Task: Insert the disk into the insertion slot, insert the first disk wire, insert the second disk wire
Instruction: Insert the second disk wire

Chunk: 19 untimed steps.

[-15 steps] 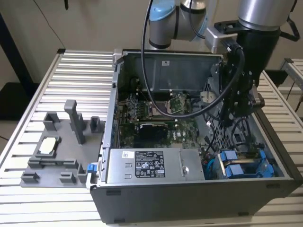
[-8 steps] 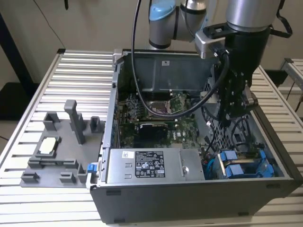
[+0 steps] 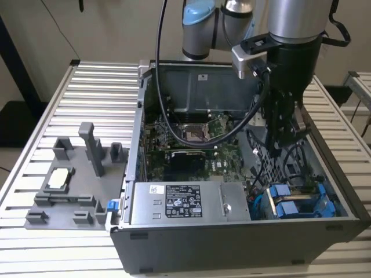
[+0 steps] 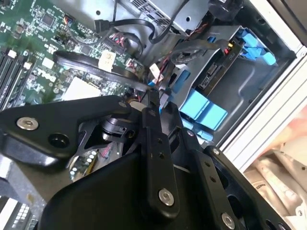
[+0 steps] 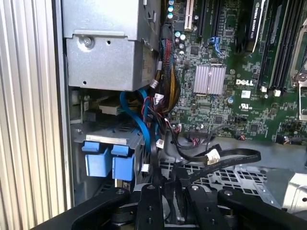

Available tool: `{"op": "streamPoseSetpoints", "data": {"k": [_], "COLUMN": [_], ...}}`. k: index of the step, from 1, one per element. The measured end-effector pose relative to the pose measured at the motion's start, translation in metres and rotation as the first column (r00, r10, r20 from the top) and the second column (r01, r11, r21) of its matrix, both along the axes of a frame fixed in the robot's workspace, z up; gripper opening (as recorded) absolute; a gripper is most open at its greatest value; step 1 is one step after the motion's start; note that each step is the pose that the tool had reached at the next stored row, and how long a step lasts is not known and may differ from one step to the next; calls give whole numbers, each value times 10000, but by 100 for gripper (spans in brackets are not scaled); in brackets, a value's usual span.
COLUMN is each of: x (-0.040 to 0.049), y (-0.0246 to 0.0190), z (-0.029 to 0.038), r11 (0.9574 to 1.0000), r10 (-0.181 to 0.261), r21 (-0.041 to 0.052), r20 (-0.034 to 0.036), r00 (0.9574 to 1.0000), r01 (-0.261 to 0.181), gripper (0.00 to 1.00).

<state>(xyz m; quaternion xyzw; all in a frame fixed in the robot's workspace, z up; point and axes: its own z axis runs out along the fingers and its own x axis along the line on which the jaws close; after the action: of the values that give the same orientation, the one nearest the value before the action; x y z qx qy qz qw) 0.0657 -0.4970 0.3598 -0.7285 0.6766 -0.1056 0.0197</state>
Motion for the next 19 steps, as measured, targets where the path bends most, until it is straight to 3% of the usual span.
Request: {"op": "streamPoseSetpoints", "data": {"k": [5, 8, 12, 19], "x": [-5, -8, -10, -11], "y": [0, 0, 0, 1], "z": [-19, -29, -36, -38], "r11": [9998, 9998, 9998, 10000], "r10": [43, 68, 82, 79], "r21": [-179, -198, -173, -17], "r20": [13, 42, 88, 124], "r00": [10000, 10000, 9999, 9999], "r01": [-43, -67, -80, -79], "gripper": [27, 27, 27, 27]}}
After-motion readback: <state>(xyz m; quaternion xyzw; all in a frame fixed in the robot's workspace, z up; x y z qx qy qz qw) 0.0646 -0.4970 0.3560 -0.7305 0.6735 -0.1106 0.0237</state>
